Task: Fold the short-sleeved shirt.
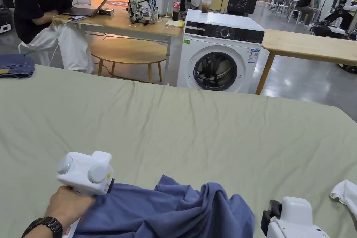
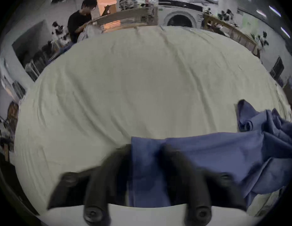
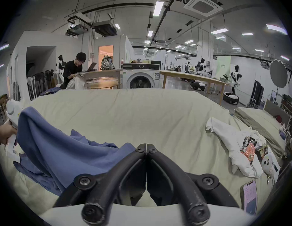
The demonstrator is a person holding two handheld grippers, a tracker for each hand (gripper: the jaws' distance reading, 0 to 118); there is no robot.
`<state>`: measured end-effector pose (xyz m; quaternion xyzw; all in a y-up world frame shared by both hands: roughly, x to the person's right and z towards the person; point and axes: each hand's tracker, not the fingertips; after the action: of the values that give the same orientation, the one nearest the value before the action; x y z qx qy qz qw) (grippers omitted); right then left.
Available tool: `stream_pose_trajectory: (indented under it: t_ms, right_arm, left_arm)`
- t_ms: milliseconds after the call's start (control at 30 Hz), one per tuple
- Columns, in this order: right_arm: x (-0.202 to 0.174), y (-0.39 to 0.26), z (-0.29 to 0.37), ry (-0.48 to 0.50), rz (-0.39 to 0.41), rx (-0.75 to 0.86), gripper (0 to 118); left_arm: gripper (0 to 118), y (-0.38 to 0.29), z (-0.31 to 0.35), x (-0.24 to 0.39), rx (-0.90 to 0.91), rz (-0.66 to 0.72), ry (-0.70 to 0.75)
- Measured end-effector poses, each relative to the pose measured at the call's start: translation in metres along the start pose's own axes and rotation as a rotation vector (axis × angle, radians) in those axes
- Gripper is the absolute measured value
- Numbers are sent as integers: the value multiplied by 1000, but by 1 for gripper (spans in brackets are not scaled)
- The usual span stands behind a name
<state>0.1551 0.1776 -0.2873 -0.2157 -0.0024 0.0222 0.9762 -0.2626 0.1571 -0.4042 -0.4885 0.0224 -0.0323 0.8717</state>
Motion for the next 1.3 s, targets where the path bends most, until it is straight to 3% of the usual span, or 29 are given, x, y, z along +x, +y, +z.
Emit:
stream_pose_trajectory:
  t_ms: [33,233,333,367,433,467,600,633,700,733,1033,1300]
  right_arm:
    - [2,3,-2,2,-5,-12,0]
    - [17,16,-34,107,-70,-163,0]
    - [16,19,-60,163,-48,-295,3]
    - [13,20,-67,165,-34,-338,19]
    - [12,14,-82,186,-40,-393,71]
    - [11,11,-91,187,-46,-421,80]
    - [4,-4,-114,178,-19,-522,79]
    - [1,-9,-113,199,-29,-542,69]
    - [-3,-15,-116,207,-45,-554,17]
    - [-6,-17,-114,201,-41,-547,5]
    - [7,11,-72,147,5,-315,3]
    - [32,84,-32,73,17,-98,3]
  left_arm:
    - [0,-1,5,-3,4,5,-17]
    - [0,-22,62,-33,154,115,-112]
    - [0,-36,89,-42,213,127,-109]
    - [0,-42,97,-46,229,132,-113]
    - [0,-52,108,-53,260,168,-104]
    - [0,-58,114,-57,261,173,-110]
    - [0,-74,118,-63,254,178,-83]
    - [0,-77,118,-63,249,173,-76]
    - [0,-82,118,-63,240,172,-74]
    - [0,-84,118,-64,239,178,-70]
    - [0,-73,123,-85,278,200,-55]
    - [0,-39,161,-113,372,222,-16]
